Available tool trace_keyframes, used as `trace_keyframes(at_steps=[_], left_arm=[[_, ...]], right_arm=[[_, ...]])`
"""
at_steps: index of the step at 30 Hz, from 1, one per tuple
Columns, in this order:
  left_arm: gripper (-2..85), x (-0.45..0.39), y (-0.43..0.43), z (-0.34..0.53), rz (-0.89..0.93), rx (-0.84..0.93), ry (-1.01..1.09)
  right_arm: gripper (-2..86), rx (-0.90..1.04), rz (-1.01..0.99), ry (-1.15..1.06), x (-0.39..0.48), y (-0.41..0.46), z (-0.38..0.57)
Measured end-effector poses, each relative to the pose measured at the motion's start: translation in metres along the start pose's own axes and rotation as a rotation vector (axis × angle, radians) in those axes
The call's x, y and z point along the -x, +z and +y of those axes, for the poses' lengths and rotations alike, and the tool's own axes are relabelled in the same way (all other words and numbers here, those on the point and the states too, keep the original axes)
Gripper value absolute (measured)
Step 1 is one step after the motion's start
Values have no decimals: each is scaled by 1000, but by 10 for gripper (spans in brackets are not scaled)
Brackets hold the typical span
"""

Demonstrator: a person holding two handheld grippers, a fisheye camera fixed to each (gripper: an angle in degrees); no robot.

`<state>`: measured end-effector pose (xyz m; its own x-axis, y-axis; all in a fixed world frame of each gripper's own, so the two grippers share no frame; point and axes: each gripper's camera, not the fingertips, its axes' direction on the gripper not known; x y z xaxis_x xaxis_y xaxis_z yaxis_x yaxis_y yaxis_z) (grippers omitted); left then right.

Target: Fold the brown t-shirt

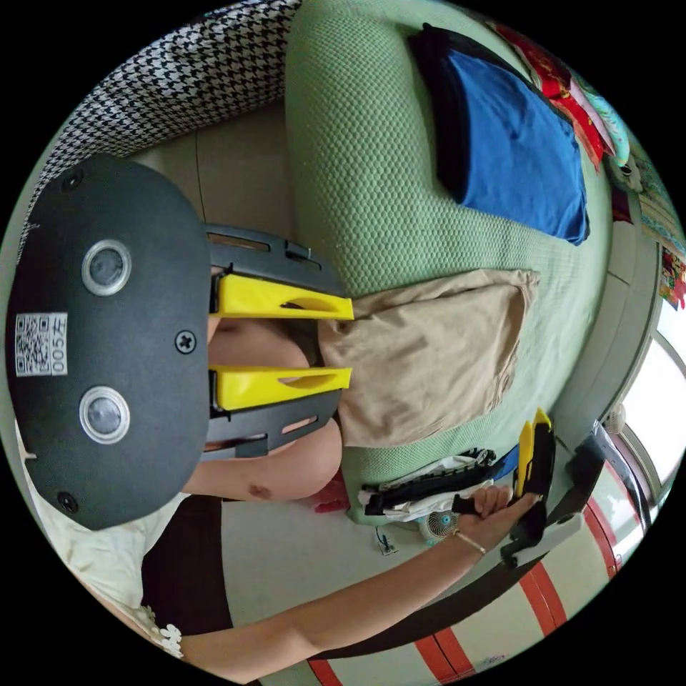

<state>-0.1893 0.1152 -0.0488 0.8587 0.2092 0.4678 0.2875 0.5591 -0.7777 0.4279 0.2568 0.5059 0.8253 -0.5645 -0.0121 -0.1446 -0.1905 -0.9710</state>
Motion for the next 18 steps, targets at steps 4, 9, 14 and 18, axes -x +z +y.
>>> trace_keyframes(at_steps=[4,9,14,18], left_arm=[[132,-3,26,-12,22,42,-2],[131,-9,47,-23,-25,56,-27],[115,-15,57,-29,-49,57,-69],[79,-20,61,-34,-42,70,-80]], right_arm=[[150,29,-47,87,-45,12,29],[162,29,-105,136,-67,42,60],[139,29,-68,101,-52,61,75],[50,-29,24,45,-26,60,94]])
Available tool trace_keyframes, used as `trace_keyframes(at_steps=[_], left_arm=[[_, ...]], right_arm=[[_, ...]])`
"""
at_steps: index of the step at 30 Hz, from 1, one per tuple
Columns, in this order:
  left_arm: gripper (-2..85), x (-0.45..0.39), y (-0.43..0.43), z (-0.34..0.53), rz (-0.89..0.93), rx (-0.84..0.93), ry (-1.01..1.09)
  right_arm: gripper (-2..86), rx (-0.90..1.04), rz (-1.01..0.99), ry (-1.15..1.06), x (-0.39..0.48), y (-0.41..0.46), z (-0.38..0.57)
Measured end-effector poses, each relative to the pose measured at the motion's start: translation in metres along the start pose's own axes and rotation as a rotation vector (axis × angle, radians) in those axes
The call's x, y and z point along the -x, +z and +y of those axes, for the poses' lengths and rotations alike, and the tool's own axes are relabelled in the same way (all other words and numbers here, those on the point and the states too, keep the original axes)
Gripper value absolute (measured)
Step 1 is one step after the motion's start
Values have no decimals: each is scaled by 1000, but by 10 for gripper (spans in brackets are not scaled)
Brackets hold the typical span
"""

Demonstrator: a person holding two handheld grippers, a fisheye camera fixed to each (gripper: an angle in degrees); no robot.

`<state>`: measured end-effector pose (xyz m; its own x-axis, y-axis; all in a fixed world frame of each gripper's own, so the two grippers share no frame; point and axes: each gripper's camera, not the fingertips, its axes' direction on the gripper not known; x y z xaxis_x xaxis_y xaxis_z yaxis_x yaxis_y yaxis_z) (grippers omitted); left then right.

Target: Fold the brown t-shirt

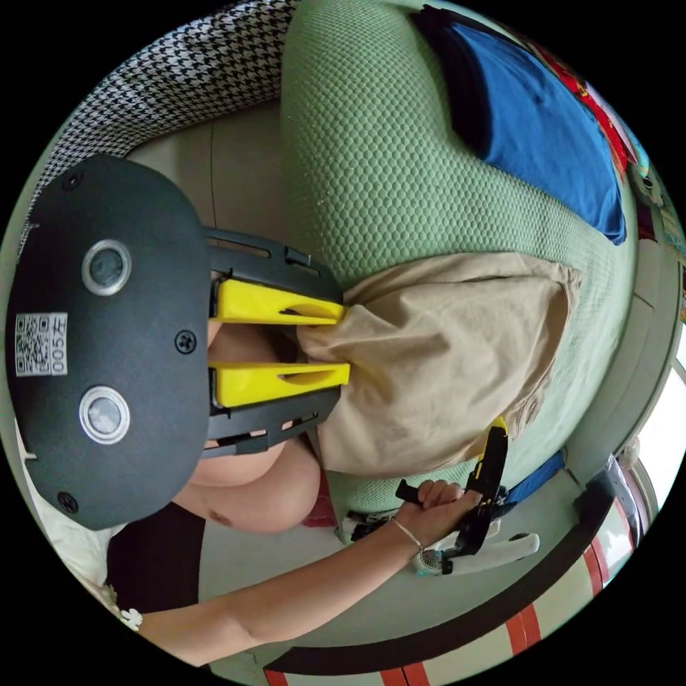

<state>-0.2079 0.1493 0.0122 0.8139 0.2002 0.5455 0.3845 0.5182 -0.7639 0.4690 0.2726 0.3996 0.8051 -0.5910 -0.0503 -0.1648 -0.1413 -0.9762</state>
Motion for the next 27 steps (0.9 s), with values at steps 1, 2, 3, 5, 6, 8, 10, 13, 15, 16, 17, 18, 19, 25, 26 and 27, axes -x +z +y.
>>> trace_keyframes(at_steps=[1,2,3,5,6,8,10,13,15,16,17,18,19,25,26,27], left_arm=[[63,-3,2,-1,17,3,-4],[58,-7,3,-2,-1,6,10],[56,-8,2,-2,-5,10,14],[48,-16,-3,0,7,-6,27],[48,-19,-6,1,11,-14,34],[45,-33,-17,5,27,-54,62],[45,-45,-23,7,42,-77,83],[45,-67,-30,8,57,-103,120],[46,-82,-33,10,54,-118,143],[46,-91,-35,13,55,-125,158],[46,-100,-36,15,60,-130,173],[46,-105,-37,16,62,-131,181],[46,-113,-38,19,64,-136,195],[46,-156,-41,30,80,-161,243],[46,-165,-42,32,86,-167,255],[46,-170,-43,32,89,-170,259]], right_arm=[[34,1,-16,-4,2,0,3],[27,6,-41,1,6,-1,8],[19,1,-27,3,10,-6,13],[9,-23,-10,-15,14,-19,21],[4,-60,-4,-8,14,-33,26],[-1,-116,-42,5,12,-59,34],[-1,-141,-68,-6,12,-82,42],[-1,-165,12,-54,21,-114,56],[-1,-188,43,-66,24,-139,70],[-1,-195,48,-66,24,-145,74],[-1,-207,61,-67,24,-156,81],[-1,-218,74,-69,24,-167,90],[-1,-224,80,-70,24,-173,94],[-1,-266,125,-71,16,-221,135],[-2,-279,137,-73,14,-231,142],[-2,-291,147,-79,12,-241,149]])
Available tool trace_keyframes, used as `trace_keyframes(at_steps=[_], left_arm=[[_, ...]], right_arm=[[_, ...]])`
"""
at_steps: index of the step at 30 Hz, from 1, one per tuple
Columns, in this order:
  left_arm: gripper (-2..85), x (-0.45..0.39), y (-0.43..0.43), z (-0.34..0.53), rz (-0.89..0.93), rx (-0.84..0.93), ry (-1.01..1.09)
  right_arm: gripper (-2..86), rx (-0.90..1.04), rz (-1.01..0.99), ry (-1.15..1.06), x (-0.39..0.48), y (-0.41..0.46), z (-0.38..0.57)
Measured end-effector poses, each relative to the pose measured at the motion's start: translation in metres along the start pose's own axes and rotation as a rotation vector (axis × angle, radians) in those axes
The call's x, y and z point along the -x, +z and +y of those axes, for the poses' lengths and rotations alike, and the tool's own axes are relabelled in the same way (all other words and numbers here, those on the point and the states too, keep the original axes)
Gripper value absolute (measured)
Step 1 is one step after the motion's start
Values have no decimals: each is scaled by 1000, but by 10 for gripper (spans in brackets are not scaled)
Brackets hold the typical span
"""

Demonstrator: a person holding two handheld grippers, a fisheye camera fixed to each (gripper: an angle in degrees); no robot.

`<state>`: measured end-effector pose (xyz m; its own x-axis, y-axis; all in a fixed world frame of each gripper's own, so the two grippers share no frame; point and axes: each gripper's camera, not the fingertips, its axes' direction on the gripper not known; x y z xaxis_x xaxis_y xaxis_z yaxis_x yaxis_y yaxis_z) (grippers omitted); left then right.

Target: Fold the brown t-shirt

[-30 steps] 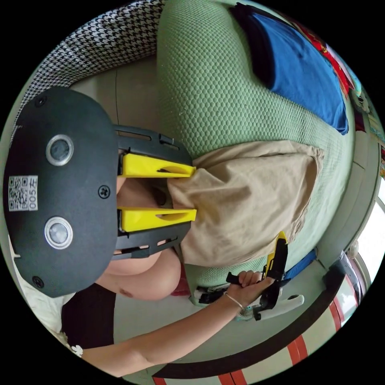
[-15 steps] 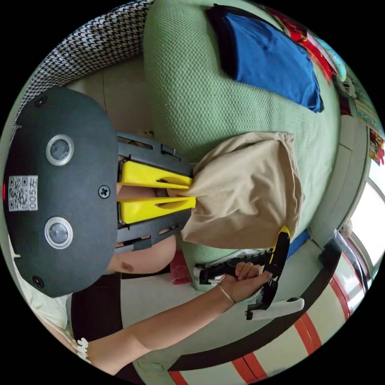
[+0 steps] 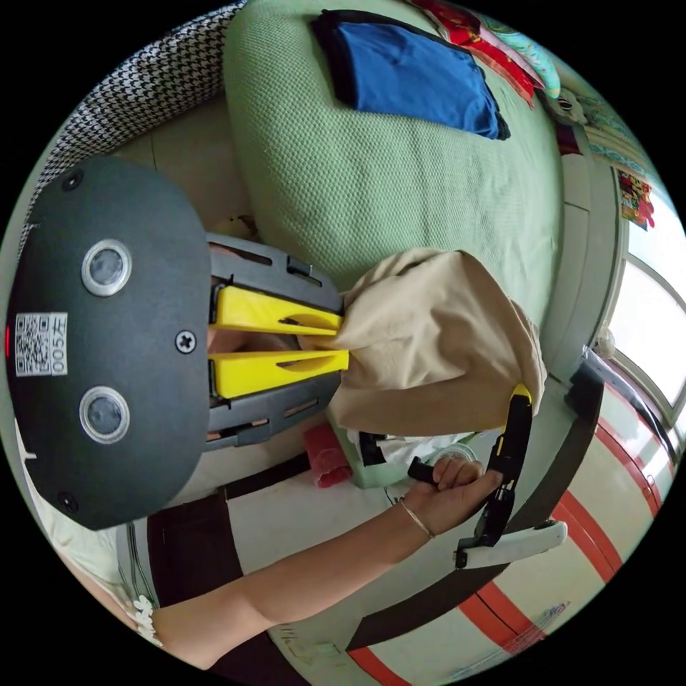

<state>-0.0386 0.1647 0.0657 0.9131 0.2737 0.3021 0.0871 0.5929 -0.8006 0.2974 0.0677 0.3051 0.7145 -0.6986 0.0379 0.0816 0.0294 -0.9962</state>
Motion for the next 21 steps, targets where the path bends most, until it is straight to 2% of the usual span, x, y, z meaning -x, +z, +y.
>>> trace_keyframes(at_steps=[7,13,16,18,21], left_arm=[[46,-69,2,-28,68,-77,90],[50,-148,40,-77,191,-134,153],[55,-181,96,-101,159,-128,109],[51,-188,136,-113,132,-73,52],[43,-189,176,-116,184,4,10]], right_arm=[[-2,-55,114,-54,-35,-72,7],[6,-24,300,-31,-126,-132,8],[42,47,371,81,-190,-129,15],[62,115,425,235,-231,-123,40],[77,114,296,280,-254,-114,102]])
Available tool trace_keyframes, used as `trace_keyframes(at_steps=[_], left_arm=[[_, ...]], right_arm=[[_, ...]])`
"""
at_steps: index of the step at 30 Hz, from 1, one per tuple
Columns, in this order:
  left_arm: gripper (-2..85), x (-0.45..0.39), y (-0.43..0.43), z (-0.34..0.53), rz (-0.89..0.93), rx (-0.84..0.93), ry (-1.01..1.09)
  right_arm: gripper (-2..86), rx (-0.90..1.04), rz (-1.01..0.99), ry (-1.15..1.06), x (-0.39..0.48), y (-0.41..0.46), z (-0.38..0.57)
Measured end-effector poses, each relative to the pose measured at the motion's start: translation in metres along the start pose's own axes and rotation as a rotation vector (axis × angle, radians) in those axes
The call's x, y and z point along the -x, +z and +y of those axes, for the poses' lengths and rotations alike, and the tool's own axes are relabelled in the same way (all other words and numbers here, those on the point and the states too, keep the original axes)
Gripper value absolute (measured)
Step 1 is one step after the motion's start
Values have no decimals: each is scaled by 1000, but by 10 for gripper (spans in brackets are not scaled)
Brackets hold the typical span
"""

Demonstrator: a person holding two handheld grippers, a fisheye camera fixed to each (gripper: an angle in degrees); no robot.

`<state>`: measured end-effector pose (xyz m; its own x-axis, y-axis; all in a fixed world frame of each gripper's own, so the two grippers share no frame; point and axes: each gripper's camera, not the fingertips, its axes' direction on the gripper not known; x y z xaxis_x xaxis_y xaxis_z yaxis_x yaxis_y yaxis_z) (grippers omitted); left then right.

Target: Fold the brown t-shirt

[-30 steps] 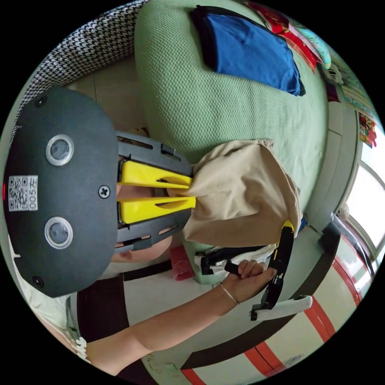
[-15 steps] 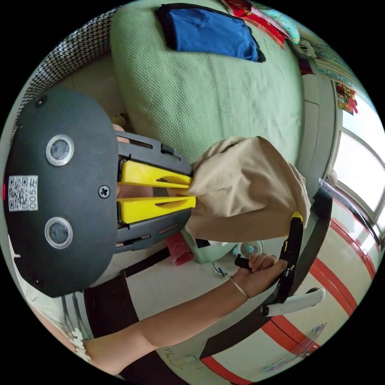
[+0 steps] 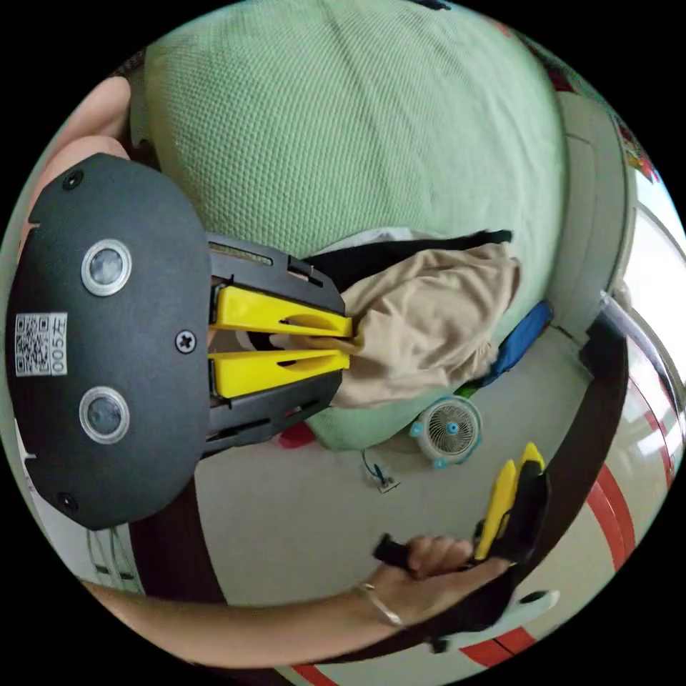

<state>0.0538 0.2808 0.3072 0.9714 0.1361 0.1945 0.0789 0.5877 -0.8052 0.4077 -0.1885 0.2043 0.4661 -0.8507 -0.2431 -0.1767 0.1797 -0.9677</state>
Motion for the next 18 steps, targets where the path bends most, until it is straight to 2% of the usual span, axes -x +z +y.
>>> trace_keyframes(at_steps=[4,6,9,12,18], left_arm=[[46,-7,-8,2,15,-32,59],[47,-8,-12,0,52,-29,71],[48,-14,-13,-1,40,-21,85],[47,-20,-14,-1,39,-10,94],[36,-31,-24,6,41,-2,93]], right_arm=[[81,95,-54,14,-38,41,88],[90,166,-106,108,-74,67,139],[102,190,-248,256,-110,89,184],[97,243,-250,286,-114,108,202],[-7,290,-229,257,-101,111,207]])
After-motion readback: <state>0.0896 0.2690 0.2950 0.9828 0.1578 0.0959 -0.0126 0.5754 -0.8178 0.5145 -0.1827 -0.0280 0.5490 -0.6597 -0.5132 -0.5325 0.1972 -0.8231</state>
